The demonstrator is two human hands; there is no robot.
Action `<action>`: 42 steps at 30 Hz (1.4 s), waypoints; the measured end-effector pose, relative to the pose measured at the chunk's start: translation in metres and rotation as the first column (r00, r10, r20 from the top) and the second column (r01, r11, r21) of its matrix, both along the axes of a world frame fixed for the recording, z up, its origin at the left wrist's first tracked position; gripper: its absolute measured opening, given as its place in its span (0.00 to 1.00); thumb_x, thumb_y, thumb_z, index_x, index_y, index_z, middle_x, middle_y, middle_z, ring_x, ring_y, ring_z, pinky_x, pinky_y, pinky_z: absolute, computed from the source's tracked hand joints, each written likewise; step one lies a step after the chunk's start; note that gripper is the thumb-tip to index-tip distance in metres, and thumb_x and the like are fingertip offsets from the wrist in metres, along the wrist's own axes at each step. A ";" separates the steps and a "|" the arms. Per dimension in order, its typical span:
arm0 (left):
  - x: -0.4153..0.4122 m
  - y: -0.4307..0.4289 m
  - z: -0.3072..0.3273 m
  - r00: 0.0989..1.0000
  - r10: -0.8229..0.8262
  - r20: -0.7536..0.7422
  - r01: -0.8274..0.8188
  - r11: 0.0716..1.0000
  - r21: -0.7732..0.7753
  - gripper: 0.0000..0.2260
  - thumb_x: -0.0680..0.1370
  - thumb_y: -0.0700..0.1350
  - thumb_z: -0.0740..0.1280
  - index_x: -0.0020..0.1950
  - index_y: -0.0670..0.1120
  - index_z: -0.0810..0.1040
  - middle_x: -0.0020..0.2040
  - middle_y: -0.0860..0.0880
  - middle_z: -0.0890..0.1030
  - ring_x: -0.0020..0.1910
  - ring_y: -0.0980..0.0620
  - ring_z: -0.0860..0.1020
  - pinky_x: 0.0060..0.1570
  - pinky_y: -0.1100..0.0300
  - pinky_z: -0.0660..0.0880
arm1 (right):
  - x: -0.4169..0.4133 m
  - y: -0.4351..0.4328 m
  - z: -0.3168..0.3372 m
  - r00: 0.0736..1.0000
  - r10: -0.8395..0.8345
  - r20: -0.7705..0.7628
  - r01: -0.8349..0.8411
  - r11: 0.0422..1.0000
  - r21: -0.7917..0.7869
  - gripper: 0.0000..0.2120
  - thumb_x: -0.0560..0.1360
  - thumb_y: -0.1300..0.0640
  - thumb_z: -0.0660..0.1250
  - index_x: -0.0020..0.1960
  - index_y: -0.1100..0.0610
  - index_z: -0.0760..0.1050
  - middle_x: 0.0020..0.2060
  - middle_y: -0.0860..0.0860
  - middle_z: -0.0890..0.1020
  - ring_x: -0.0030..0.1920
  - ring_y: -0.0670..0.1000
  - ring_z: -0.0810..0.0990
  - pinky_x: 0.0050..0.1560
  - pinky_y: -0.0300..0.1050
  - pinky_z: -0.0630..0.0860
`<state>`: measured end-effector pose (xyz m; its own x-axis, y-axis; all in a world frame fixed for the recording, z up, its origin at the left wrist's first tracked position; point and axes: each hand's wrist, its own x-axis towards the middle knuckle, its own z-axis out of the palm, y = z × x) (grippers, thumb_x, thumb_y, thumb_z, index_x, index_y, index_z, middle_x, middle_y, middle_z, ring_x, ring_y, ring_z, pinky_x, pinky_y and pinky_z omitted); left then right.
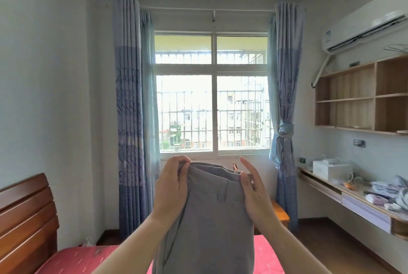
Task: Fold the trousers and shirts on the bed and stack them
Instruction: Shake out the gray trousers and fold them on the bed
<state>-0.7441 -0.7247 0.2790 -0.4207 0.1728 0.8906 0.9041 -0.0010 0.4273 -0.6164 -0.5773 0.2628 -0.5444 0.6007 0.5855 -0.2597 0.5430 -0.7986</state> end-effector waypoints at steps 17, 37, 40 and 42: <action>-0.006 0.014 0.007 0.956 0.267 0.124 -0.277 0.958 0.073 0.07 0.81 0.49 0.55 0.50 0.53 0.72 0.42 0.62 0.74 0.44 0.71 0.73 0.41 0.80 0.65 | -0.028 0.005 0.017 0.959 -0.055 -0.279 0.113 0.974 0.197 0.18 0.78 0.55 0.63 0.66 0.44 0.69 0.50 0.41 0.77 0.52 0.41 0.73 0.60 0.39 0.67; 0.060 0.053 -0.012 0.972 0.231 0.037 -0.231 0.973 -0.002 0.14 0.77 0.58 0.55 0.56 0.52 0.72 0.48 0.67 0.72 0.49 0.76 0.68 0.46 0.80 0.61 | 0.024 0.056 -0.005 0.901 -0.377 -0.214 0.425 0.864 0.268 0.03 0.78 0.58 0.60 0.46 0.54 0.72 0.41 0.52 0.73 0.43 0.57 0.74 0.45 0.54 0.73; 0.075 0.052 -0.027 0.961 0.261 0.089 -0.259 0.965 -0.037 0.15 0.75 0.60 0.55 0.55 0.54 0.72 0.48 0.68 0.72 0.47 0.75 0.69 0.44 0.80 0.63 | 0.035 0.061 -0.019 0.959 -0.260 -0.116 0.283 0.908 0.308 0.03 0.78 0.61 0.59 0.46 0.54 0.70 0.42 0.51 0.75 0.43 0.56 0.75 0.43 0.48 0.71; 0.085 0.046 -0.032 0.954 0.282 0.096 -0.281 0.959 -0.027 0.13 0.75 0.60 0.55 0.54 0.56 0.71 0.48 0.69 0.73 0.48 0.77 0.69 0.46 0.83 0.61 | 0.045 0.060 -0.021 0.974 -0.186 -0.132 0.218 0.929 0.299 0.01 0.77 0.57 0.62 0.47 0.52 0.70 0.42 0.47 0.76 0.43 0.49 0.75 0.45 0.45 0.71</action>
<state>-0.6592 -0.6782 0.2473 -0.5391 0.0455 0.8410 0.8205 0.2537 0.5123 -0.5712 -0.5172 0.2416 -0.3598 0.4718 0.8049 -0.1876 0.8085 -0.5578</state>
